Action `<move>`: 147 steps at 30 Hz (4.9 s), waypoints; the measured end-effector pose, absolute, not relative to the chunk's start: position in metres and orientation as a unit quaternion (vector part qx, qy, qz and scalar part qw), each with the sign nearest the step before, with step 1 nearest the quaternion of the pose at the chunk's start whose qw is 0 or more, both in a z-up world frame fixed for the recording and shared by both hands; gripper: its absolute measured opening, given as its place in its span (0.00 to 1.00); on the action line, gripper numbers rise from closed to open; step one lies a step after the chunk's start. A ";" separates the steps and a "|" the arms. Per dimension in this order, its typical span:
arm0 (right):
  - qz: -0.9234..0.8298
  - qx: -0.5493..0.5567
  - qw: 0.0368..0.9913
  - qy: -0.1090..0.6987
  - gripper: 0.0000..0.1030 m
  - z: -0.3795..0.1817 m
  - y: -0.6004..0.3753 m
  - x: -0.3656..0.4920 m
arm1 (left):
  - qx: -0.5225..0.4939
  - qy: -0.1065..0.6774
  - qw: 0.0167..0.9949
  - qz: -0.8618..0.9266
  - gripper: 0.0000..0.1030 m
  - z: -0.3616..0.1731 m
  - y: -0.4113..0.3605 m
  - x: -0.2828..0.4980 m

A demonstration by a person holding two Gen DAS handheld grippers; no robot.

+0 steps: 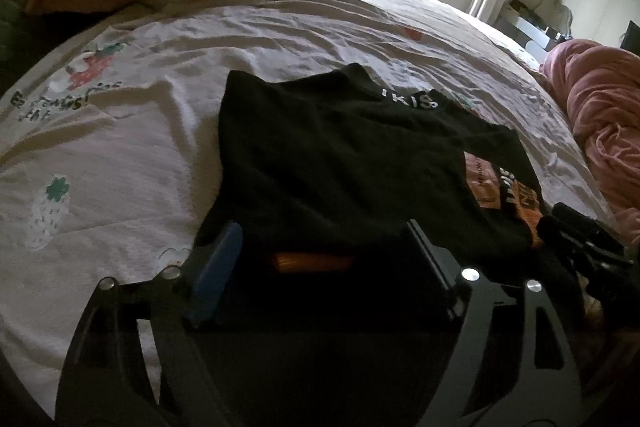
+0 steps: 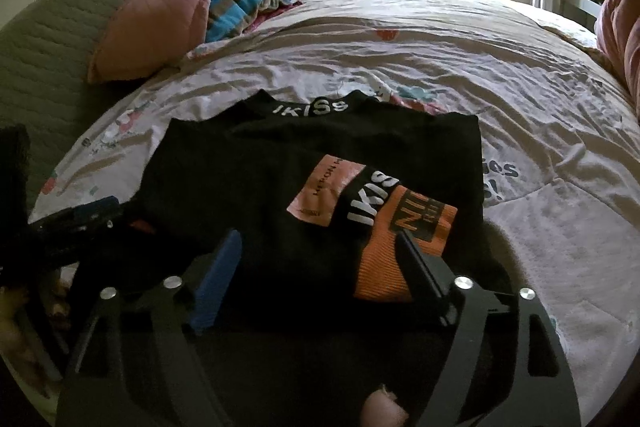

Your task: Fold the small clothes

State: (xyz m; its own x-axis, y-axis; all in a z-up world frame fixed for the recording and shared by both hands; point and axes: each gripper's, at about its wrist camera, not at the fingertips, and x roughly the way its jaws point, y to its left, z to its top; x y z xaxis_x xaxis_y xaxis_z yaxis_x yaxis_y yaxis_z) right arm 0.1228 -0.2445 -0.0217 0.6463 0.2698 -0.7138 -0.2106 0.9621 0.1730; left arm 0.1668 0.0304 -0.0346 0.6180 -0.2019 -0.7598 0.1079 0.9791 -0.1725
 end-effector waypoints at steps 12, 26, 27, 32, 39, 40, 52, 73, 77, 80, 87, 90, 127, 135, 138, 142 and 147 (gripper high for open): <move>0.126 0.046 0.914 0.384 0.91 -0.011 -0.254 0.115 | -0.056 0.411 0.907 -0.066 0.91 -0.022 0.037 0.156; 0.126 0.053 0.919 0.371 0.91 0.000 -0.265 0.102 | -0.049 0.401 0.912 -0.065 0.91 -0.008 0.035 0.134; 0.126 0.053 0.919 0.370 0.91 0.001 -0.267 0.099 | -0.048 0.401 0.913 -0.064 0.91 -0.008 0.034 0.133; 0.125 0.056 0.920 0.367 0.91 0.005 -0.275 0.092 | -0.038 0.399 0.914 -0.068 0.91 -0.003 0.030 0.123; 0.125 0.058 0.920 0.368 0.91 0.008 -0.282 0.081 | -0.027 0.399 0.914 -0.068 0.91 0.001 0.026 0.110; 0.124 0.055 0.919 0.369 0.91 0.008 -0.282 0.079 | -0.025 0.399 0.914 -0.067 0.91 0.001 0.026 0.109; 0.125 0.042 0.918 0.374 0.91 0.010 -0.285 0.058 | -0.015 0.396 0.916 -0.057 0.91 0.008 0.031 0.089; 0.127 0.006 0.904 0.407 0.91 -0.008 -0.283 0.020 | -0.029 0.415 0.908 -0.041 0.91 0.007 0.057 0.054; 0.124 0.005 0.903 0.412 0.91 -0.010 -0.288 0.014 | -0.033 0.423 0.905 -0.033 0.91 0.003 0.068 0.047; 0.123 0.002 0.902 0.415 0.91 -0.012 -0.289 0.009 | -0.038 0.427 0.903 -0.029 0.91 0.002 0.077 0.042; 0.123 -0.003 0.903 0.412 0.91 -0.008 -0.291 0.001 | -0.065 0.443 0.893 -0.039 0.91 -0.005 0.101 0.030; 0.124 -0.003 0.904 0.410 0.91 -0.007 -0.293 -0.002 | -0.079 0.452 0.887 -0.042 0.91 -0.011 0.110 0.025; 0.131 -0.020 0.856 0.499 0.91 -0.038 -0.345 -0.054 | 0.010 0.551 0.831 -0.072 0.24 -0.049 0.099 -0.006; 0.150 -0.007 0.823 0.548 0.68 -0.055 -0.353 -0.067 | 0.007 0.538 0.839 -0.079 0.17 -0.041 0.100 -0.007; 0.157 -0.011 0.818 0.554 0.53 -0.057 -0.352 -0.071 | -0.002 0.537 0.840 -0.085 0.17 -0.037 0.102 -0.007; 0.177 -0.012 0.820 0.544 0.22 -0.055 -0.345 -0.073 | 0.006 0.546 0.832 -0.096 0.19 -0.039 0.099 -0.005; 0.182 -0.022 0.834 0.521 0.10 -0.044 -0.341 -0.070 | 0.018 0.561 0.822 -0.097 0.20 -0.047 0.096 -0.001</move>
State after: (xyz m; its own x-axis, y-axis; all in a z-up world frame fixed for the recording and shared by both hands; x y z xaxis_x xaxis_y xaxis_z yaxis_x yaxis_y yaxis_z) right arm -0.0702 -0.3411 -0.0440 0.3911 0.2803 -0.8766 -0.3261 0.9329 0.1527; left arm -0.0007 0.0961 -0.0474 0.3521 -0.1391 -0.9256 0.1784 0.9807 -0.0795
